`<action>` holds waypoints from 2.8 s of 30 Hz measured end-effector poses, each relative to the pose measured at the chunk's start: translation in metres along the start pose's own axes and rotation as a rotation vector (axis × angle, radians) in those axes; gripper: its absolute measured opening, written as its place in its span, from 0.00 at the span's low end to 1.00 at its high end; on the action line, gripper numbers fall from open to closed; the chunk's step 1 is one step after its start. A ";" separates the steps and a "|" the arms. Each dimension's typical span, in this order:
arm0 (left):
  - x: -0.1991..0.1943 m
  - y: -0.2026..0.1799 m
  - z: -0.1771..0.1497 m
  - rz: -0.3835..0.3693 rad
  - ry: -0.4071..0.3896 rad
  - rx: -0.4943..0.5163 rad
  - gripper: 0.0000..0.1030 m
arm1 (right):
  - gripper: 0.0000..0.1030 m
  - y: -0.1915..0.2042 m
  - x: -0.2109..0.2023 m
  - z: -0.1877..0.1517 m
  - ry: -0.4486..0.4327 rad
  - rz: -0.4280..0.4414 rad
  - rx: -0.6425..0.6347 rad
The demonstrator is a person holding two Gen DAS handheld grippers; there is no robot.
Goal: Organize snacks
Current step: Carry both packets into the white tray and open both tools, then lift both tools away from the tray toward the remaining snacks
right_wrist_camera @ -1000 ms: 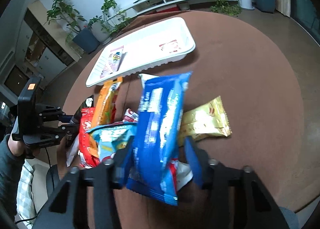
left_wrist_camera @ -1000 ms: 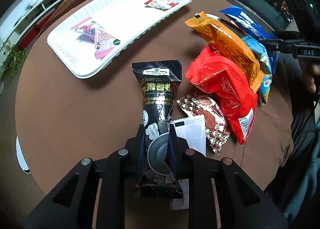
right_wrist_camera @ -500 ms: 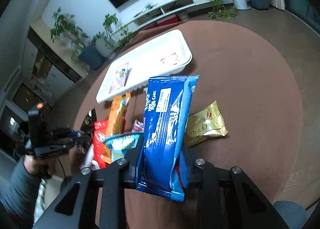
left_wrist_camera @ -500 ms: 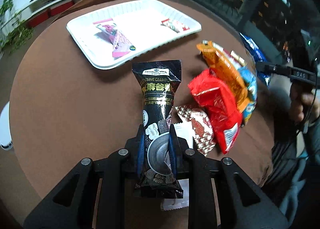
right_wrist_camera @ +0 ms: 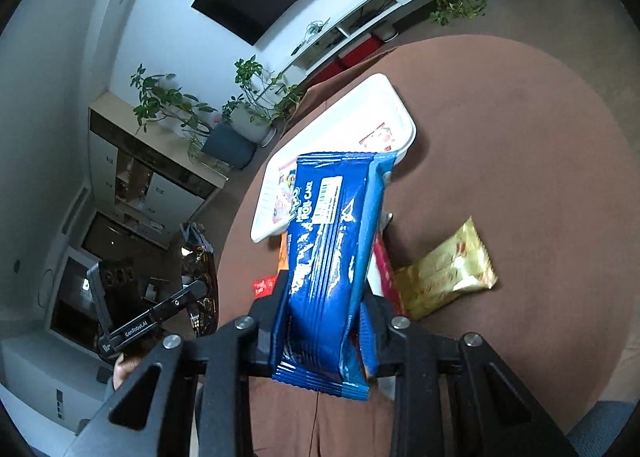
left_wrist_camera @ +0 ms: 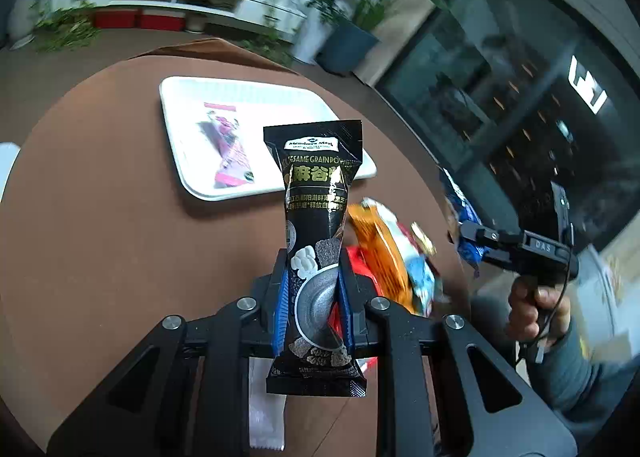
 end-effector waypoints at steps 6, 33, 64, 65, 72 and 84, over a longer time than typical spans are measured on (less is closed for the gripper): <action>0.007 0.008 0.030 -0.021 -0.036 -0.112 0.18 | 0.31 -0.015 -0.008 0.050 -0.056 0.007 0.053; 0.151 -0.024 0.117 0.183 0.144 -0.069 0.19 | 0.31 -0.013 0.204 0.155 0.280 -0.256 -0.163; 0.136 -0.064 0.111 0.282 0.063 0.033 0.75 | 0.59 -0.003 0.200 0.132 0.257 -0.255 -0.196; 0.131 -0.066 0.112 0.281 0.052 0.034 0.79 | 0.64 -0.001 0.193 0.134 0.246 -0.262 -0.195; 0.044 -0.091 0.108 0.288 -0.160 0.115 1.00 | 0.79 0.028 0.104 0.153 0.038 -0.189 -0.183; -0.077 -0.061 0.006 0.340 -0.182 -0.099 1.00 | 0.97 0.026 -0.019 0.042 -0.125 0.025 -0.054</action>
Point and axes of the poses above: each gripper's, at about its wrist camera, not at the fingertips, and x roughly the way its jaws point, y to its left, z to its top, the point moved 2 cm from there along x, roughly the way its jaws point, and after that the axes turned 7 degrees about z, right-handed, at the moved point
